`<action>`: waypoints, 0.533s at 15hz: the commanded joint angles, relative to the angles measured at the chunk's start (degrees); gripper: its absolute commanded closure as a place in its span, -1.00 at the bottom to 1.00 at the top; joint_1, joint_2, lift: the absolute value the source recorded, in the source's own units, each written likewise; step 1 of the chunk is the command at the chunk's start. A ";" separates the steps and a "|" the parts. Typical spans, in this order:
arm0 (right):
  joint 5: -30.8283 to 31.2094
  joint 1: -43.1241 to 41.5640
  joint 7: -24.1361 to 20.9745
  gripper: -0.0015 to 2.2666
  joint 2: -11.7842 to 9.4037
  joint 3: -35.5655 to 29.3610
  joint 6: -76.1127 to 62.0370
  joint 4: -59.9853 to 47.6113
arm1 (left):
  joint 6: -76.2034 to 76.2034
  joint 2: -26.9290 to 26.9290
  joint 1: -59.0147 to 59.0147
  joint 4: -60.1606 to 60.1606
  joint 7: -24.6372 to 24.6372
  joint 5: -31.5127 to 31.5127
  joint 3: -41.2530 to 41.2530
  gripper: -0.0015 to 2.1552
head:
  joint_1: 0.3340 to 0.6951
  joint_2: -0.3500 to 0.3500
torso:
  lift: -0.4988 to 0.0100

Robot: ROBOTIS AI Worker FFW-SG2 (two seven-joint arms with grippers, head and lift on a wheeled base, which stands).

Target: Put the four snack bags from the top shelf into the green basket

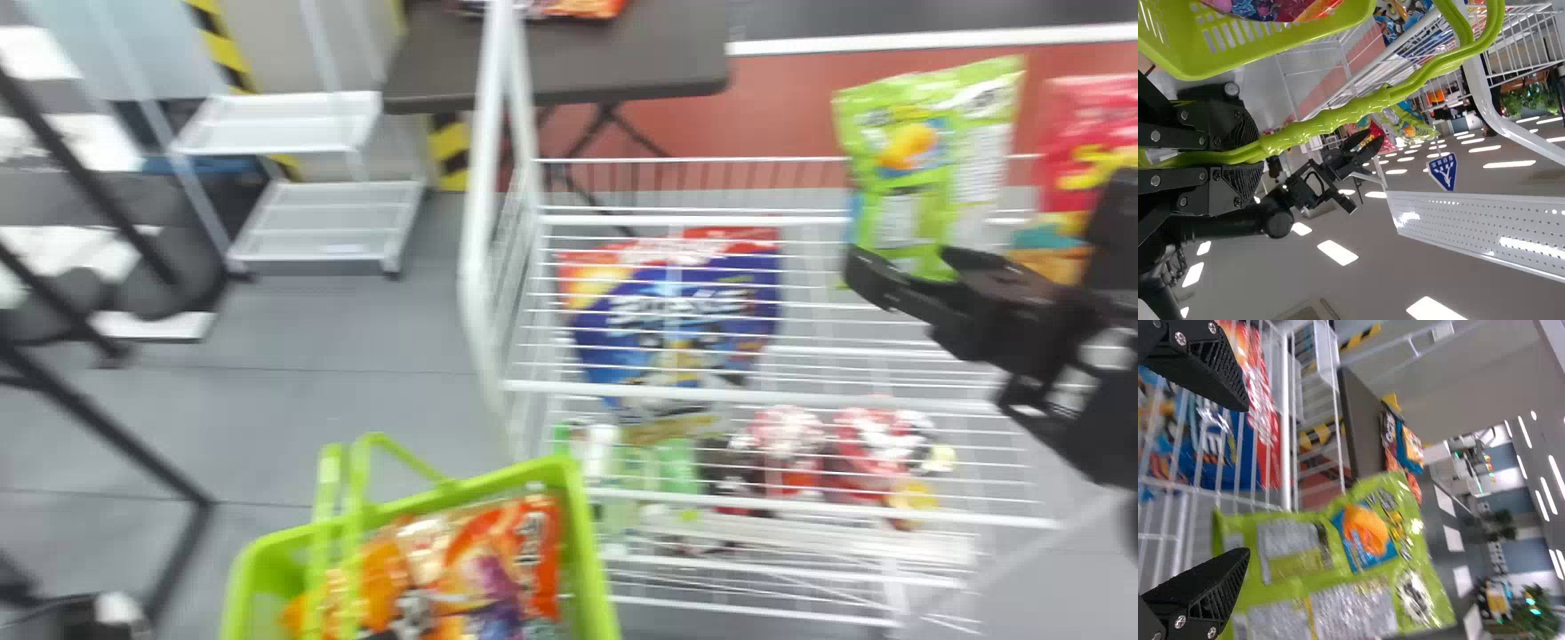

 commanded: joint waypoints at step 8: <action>7.46 -14.60 -4.14 -0.75 0.17 3.14 -0.22 18.38 | -0.20 0.05 0.46 0.09 -0.57 0.08 1.14 0.99 | 1.00 -0.08 | 0.96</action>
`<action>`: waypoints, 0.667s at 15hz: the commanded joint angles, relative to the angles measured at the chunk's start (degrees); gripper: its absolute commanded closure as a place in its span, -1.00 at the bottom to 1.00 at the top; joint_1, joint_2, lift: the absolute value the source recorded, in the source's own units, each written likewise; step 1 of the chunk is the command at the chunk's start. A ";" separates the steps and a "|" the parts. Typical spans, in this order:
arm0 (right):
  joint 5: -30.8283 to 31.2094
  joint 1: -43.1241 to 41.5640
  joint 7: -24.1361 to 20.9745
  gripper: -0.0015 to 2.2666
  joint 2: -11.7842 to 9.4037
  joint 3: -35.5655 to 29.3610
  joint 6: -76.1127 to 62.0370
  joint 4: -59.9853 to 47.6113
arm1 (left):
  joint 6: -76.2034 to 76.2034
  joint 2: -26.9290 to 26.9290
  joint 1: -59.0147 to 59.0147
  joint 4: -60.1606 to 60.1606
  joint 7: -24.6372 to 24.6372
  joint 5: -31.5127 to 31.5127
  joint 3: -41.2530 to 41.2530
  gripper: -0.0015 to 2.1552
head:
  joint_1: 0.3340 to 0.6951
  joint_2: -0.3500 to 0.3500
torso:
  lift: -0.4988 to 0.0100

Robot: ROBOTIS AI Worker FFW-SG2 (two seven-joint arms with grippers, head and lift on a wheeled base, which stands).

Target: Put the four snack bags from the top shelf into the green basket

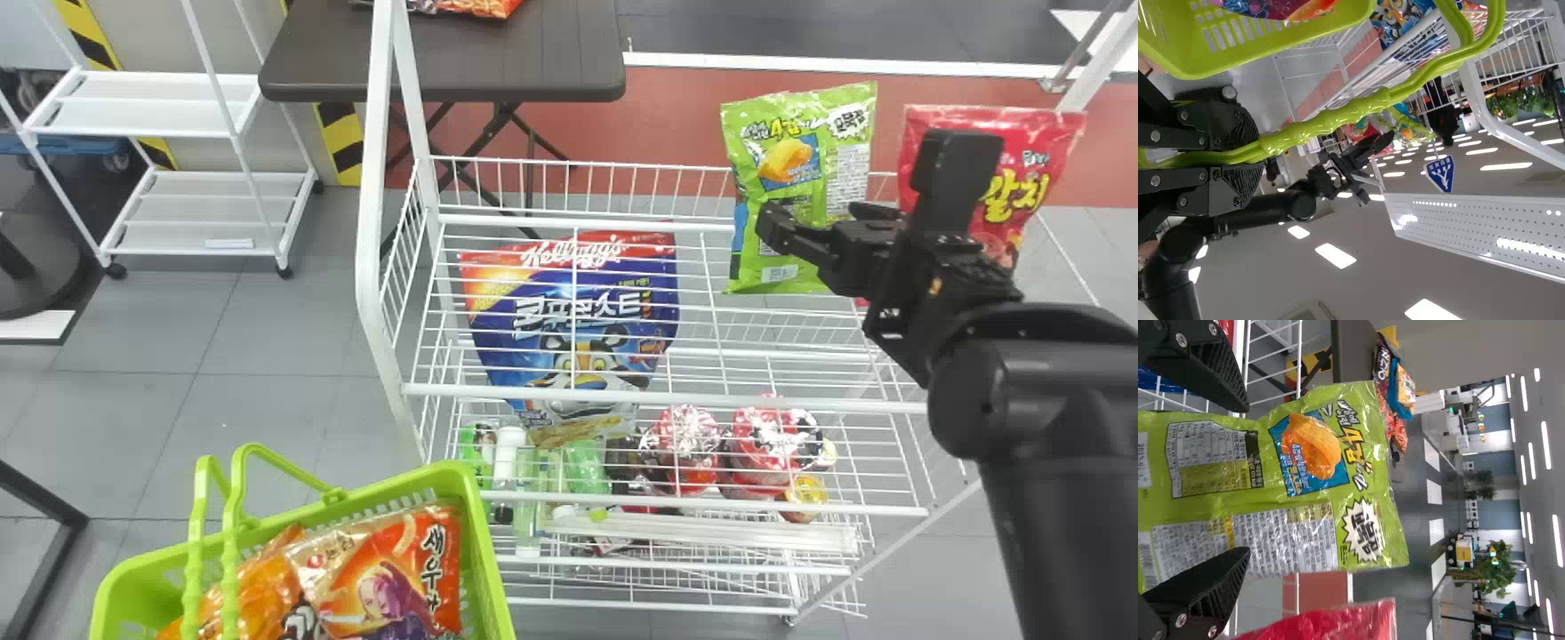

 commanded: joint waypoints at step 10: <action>-1.80 5.99 0.55 0.99 0.19 -0.51 2.24 -6.53 | -0.17 0.00 0.46 0.61 -0.57 0.61 1.28 0.99 | 1.00 0.05 | 0.96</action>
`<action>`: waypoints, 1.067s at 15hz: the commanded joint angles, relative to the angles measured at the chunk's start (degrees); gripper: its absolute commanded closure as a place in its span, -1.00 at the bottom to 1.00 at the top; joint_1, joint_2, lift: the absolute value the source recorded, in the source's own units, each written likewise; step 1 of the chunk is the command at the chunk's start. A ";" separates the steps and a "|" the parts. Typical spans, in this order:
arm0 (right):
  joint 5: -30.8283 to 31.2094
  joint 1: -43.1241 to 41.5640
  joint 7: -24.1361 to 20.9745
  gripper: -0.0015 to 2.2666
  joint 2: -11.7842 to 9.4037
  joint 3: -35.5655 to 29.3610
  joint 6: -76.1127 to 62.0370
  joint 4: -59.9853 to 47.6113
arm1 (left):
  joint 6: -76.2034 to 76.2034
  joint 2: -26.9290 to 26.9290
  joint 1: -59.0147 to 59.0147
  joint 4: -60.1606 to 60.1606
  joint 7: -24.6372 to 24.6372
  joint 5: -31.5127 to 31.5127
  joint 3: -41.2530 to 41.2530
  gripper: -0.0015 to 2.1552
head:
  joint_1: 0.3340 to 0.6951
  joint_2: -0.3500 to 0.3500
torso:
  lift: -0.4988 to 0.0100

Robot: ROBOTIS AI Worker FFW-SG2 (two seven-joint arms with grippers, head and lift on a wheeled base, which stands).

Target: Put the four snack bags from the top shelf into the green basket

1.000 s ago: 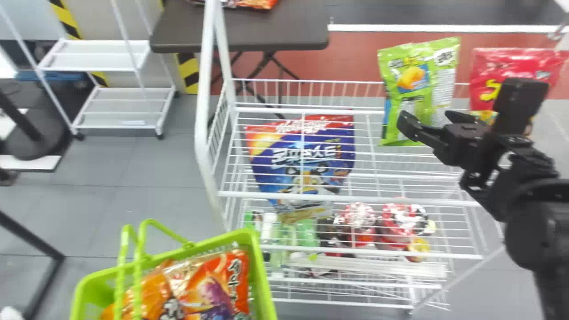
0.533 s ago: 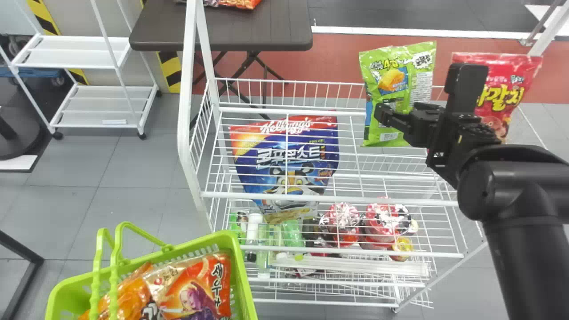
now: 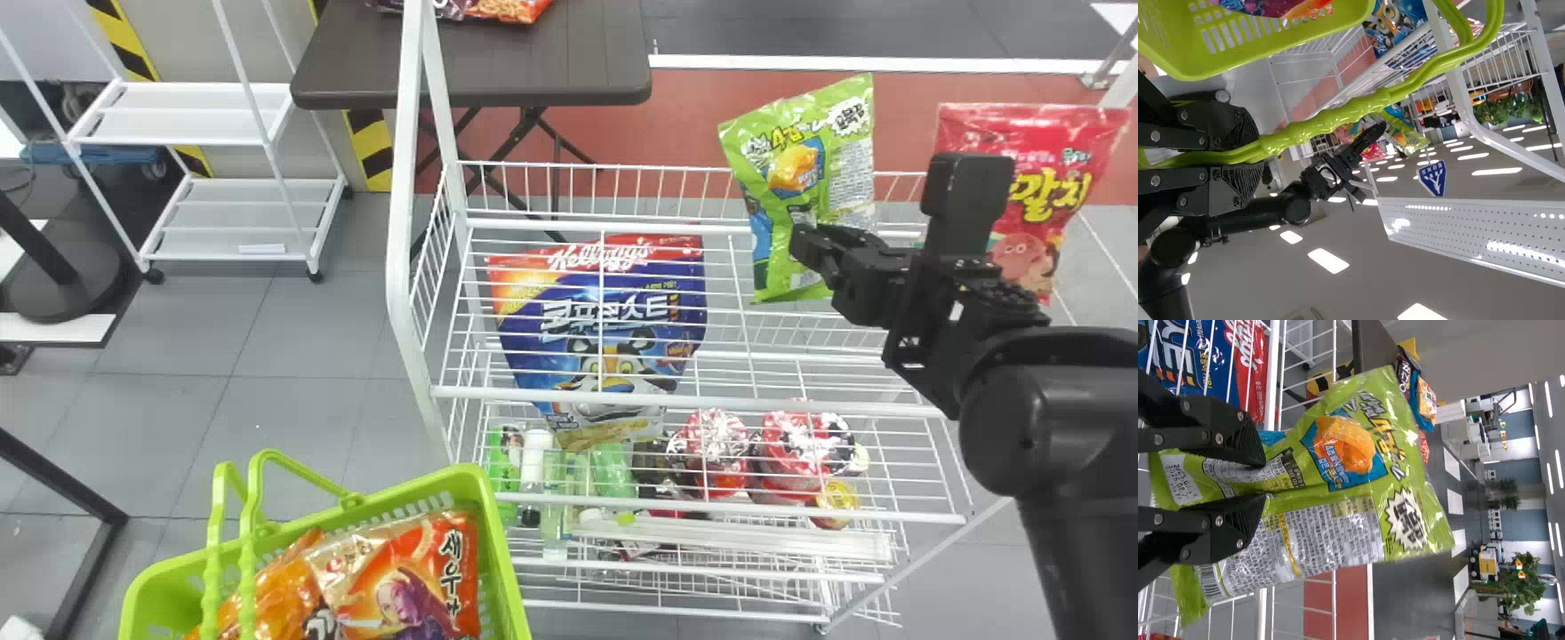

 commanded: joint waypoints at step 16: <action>-23.75 24.22 10.57 0.99 -2.01 20.23 13.52 -30.26 | 0.35 0.09 0.04 -0.53 -0.57 0.35 -0.27 0.99 | 1.00 1.00 | 0.96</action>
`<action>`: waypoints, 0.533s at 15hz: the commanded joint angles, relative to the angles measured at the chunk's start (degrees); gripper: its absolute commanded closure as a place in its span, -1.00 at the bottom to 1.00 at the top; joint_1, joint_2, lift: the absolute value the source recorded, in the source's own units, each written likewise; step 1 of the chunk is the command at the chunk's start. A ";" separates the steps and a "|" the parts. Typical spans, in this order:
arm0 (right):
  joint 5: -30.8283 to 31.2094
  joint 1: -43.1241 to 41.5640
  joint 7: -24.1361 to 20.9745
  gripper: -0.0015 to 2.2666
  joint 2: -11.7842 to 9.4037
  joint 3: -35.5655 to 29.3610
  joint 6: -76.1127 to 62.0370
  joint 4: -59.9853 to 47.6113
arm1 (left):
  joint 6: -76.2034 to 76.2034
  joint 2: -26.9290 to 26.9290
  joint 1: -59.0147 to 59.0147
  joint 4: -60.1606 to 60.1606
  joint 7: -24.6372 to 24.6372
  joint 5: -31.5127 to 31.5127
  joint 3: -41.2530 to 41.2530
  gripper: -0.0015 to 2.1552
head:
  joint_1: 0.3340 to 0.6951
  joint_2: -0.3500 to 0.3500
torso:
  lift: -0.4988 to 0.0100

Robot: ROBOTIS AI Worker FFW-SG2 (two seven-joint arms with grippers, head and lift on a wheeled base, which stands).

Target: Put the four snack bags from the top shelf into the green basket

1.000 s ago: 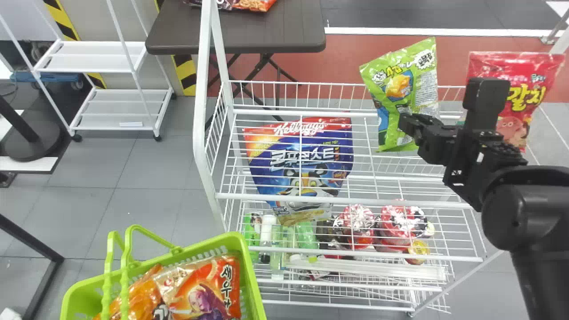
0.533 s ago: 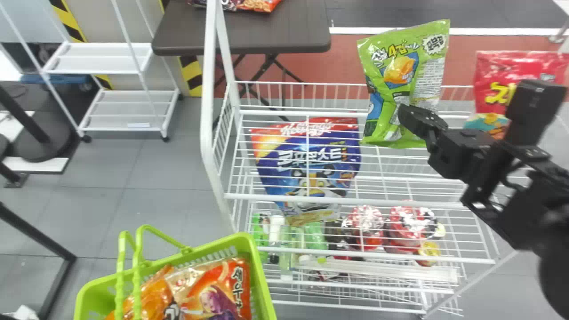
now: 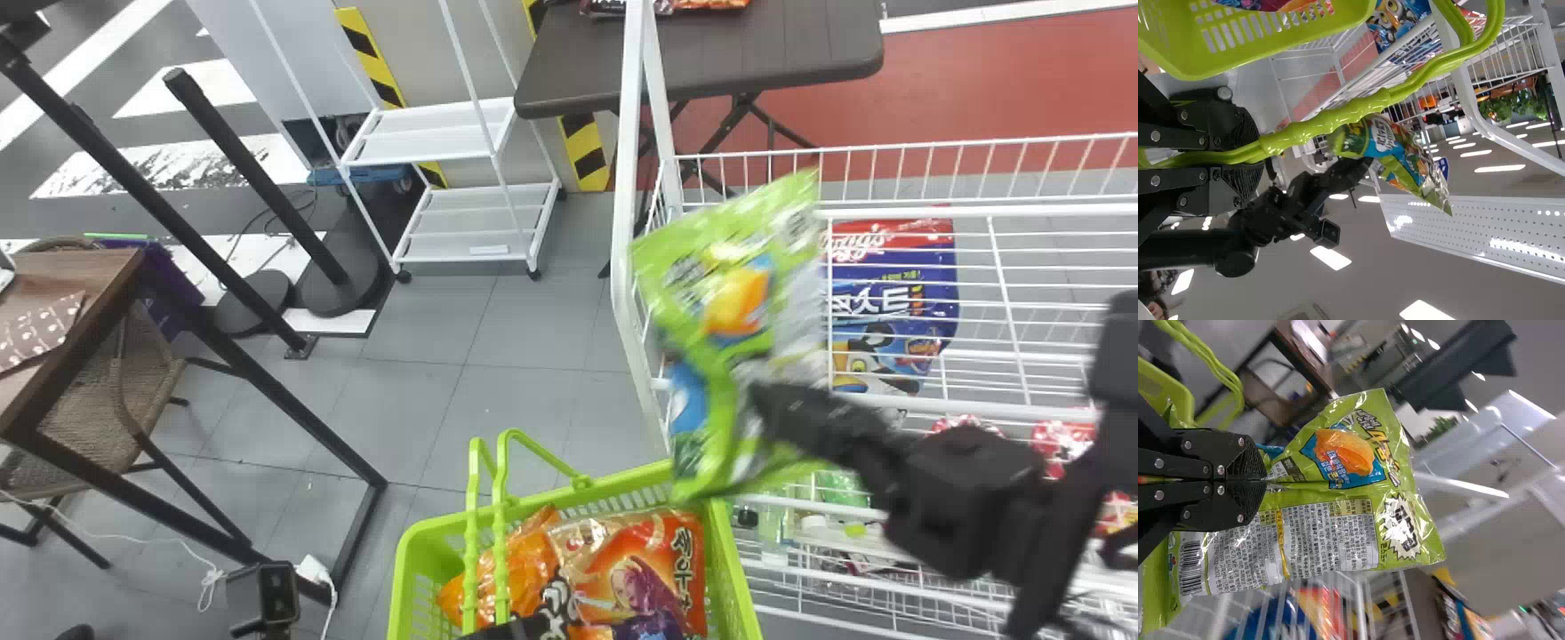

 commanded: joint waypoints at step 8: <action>-20.29 -4.80 4.06 0.99 -1.27 4.59 13.44 18.59 | 0.00 0.13 0.05 -0.10 -0.57 1.02 0.18 0.99 | 1.00 1.00 | 0.96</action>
